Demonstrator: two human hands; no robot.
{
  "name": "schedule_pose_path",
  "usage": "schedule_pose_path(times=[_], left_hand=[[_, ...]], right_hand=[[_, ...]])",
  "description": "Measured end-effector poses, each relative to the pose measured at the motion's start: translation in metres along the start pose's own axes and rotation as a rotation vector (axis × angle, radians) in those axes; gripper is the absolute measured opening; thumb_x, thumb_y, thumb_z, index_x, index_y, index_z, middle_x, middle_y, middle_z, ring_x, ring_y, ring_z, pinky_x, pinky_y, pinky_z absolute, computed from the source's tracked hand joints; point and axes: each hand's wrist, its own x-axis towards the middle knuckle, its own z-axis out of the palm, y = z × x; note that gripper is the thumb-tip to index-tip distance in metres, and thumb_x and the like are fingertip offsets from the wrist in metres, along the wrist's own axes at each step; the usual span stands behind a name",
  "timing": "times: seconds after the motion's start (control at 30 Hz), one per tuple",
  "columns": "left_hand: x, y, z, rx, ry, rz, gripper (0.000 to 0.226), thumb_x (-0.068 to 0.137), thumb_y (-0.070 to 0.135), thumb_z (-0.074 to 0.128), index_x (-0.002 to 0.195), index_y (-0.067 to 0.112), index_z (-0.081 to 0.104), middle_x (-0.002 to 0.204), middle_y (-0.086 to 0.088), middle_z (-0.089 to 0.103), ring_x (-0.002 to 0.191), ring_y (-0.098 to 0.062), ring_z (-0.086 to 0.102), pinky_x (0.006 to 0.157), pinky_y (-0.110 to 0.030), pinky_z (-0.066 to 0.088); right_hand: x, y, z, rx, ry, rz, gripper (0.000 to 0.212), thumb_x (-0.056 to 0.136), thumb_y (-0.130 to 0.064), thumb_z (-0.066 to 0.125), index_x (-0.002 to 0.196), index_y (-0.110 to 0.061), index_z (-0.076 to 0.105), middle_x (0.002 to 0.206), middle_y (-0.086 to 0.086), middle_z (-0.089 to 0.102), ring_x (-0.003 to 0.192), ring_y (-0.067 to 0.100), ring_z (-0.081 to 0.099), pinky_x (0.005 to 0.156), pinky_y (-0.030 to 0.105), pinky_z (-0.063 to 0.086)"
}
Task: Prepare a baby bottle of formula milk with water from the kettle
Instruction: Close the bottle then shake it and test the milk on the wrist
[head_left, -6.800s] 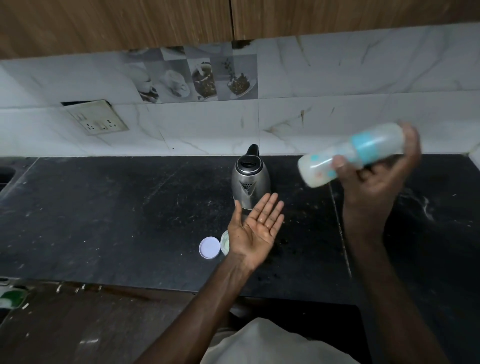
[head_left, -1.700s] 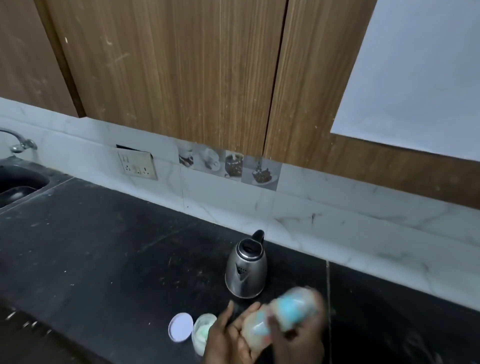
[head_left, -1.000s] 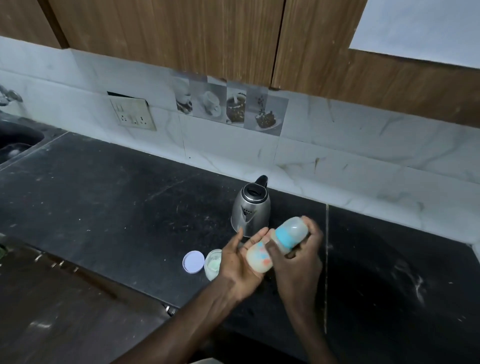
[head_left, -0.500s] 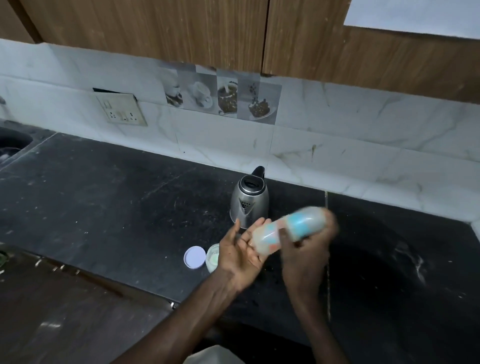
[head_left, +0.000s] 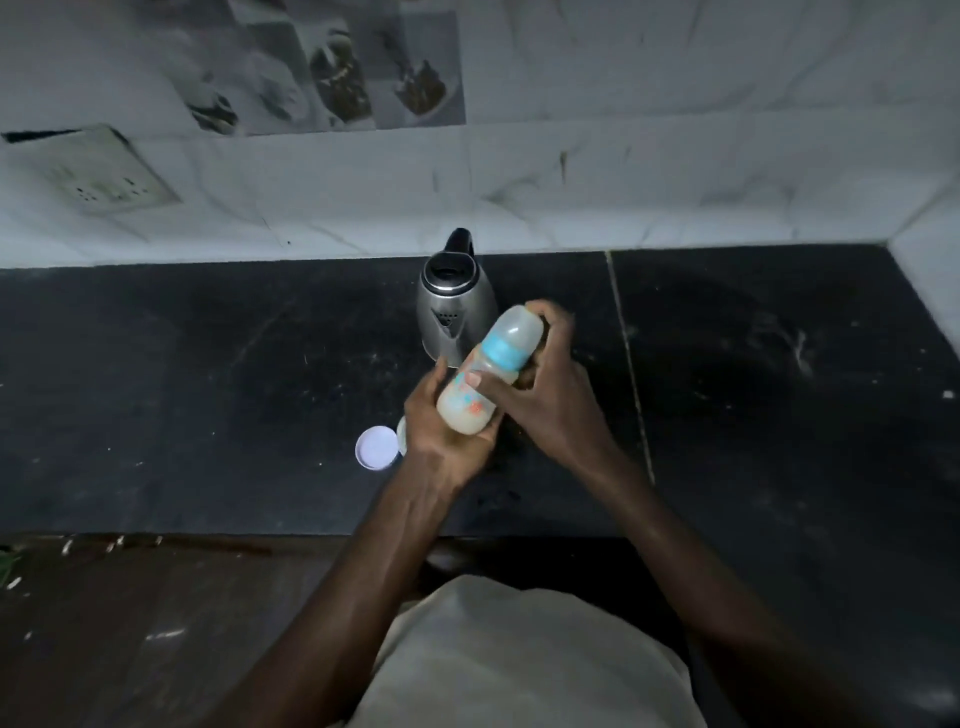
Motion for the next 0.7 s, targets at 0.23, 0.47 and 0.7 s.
schedule_pose_path(times=[0.23, 0.47, 0.7], left_hand=[[0.0, -0.008, 0.013, 0.07, -0.07, 0.002, 0.044, 0.102, 0.038, 0.055, 0.119, 0.002, 0.074, 0.128, -0.017, 0.073, 0.128, -0.032, 0.064, 0.121, -0.044, 0.041], [0.009, 0.002, 0.015, 0.022, -0.085, 0.008, 0.049, 0.104, 0.039, 0.051, 0.103, 0.0, 0.081, 0.119, -0.019, 0.076, 0.113, -0.031, 0.07, 0.11, -0.043, 0.049], [0.013, 0.005, 0.012, 0.046, -0.068, 0.017, 0.054, 0.102, 0.044, 0.052, 0.133, 0.002, 0.067, 0.14, -0.018, 0.067, 0.135, -0.033, 0.06, 0.121, -0.045, 0.039]], right_hand=[[0.019, -0.028, -0.037, -0.034, 0.296, -0.137, 0.093, 0.08, -0.033, 0.087, 0.154, -0.033, 0.032, 0.125, -0.008, 0.065, 0.098, 0.013, 0.072, 0.087, 0.035, 0.062], [0.008, -0.027, -0.02, 0.073, 0.212, -0.035, 0.084, 0.08, -0.023, 0.088, 0.149, -0.033, 0.041, 0.114, -0.018, 0.068, 0.096, 0.007, 0.074, 0.077, 0.025, 0.062], [0.014, -0.031, -0.015, 0.18, 0.485, 0.031, 0.083, 0.084, -0.035, 0.084, 0.15, -0.025, 0.035, 0.11, -0.012, 0.067, 0.087, 0.002, 0.072, 0.074, 0.036, 0.063]])
